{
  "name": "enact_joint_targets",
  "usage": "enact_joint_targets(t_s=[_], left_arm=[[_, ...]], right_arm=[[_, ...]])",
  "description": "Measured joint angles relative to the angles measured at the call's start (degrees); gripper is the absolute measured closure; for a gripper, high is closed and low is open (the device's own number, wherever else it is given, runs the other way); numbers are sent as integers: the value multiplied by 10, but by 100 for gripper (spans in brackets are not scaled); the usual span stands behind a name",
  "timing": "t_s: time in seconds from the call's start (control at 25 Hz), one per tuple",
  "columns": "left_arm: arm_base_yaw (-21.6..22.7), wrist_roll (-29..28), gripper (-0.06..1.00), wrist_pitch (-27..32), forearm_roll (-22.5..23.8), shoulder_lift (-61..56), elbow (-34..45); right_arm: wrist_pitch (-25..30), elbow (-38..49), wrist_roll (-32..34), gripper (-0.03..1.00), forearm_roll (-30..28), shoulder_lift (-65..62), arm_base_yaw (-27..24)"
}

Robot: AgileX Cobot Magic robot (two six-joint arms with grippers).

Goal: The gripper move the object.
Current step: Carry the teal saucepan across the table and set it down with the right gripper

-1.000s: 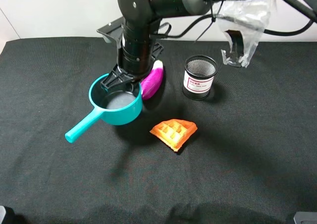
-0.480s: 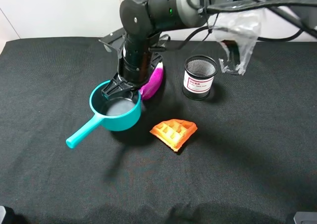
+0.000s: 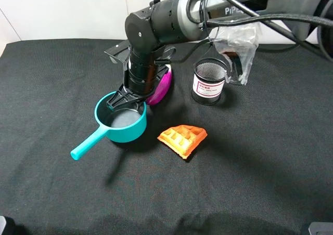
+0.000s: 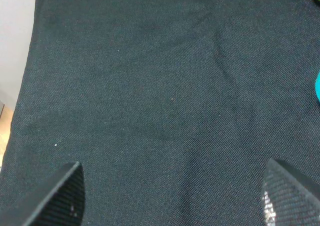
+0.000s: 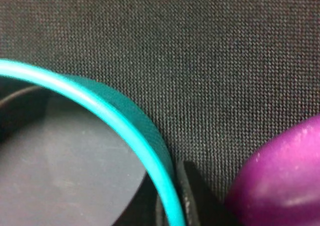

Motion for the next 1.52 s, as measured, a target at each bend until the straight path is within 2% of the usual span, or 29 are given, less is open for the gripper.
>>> enact_joint_targets(t_s=[0.92, 1.52], left_arm=[[0, 0, 18, 0, 0, 0, 0], [0, 0, 18, 0, 0, 0, 0]], right_arm=[[-14, 0, 0, 97, -13, 14, 0], [-1, 0, 0, 97, -13, 14, 0]])
